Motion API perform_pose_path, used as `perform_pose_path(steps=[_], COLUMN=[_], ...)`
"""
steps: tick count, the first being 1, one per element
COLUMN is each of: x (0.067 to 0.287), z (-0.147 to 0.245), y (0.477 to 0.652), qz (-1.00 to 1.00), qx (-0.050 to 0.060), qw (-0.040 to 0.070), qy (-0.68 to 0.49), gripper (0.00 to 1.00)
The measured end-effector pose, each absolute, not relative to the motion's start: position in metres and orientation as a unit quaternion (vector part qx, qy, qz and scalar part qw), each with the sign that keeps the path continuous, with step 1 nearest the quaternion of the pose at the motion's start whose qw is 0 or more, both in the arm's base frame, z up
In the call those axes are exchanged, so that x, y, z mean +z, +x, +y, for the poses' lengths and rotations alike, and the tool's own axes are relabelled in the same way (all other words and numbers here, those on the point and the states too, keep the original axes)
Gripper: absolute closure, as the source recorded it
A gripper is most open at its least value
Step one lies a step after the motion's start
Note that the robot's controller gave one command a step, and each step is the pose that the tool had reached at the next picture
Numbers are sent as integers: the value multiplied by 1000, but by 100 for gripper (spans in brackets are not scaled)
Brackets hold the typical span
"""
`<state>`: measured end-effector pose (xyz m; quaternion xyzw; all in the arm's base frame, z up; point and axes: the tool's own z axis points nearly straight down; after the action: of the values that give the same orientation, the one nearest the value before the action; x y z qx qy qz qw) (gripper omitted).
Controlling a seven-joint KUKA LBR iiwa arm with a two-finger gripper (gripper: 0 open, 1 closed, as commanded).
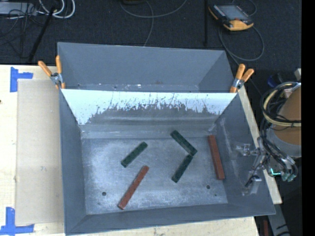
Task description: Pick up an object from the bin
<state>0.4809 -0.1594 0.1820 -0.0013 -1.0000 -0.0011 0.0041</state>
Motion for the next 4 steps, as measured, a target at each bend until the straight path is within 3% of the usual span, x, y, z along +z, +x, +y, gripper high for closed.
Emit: perform_pose_path(steps=[1, 2, 3, 4], x=[65, 99, 160, 98], z=[-105, -36, -18, -33], y=[511, 547, 541, 586], qz=[-1000, -997, -991, -891], qx=[-2, -1, 0, -1], qw=[3, -2, -3, 0], qy=[16, 75, 133, 454], gripper=[0, 0, 0, 0])
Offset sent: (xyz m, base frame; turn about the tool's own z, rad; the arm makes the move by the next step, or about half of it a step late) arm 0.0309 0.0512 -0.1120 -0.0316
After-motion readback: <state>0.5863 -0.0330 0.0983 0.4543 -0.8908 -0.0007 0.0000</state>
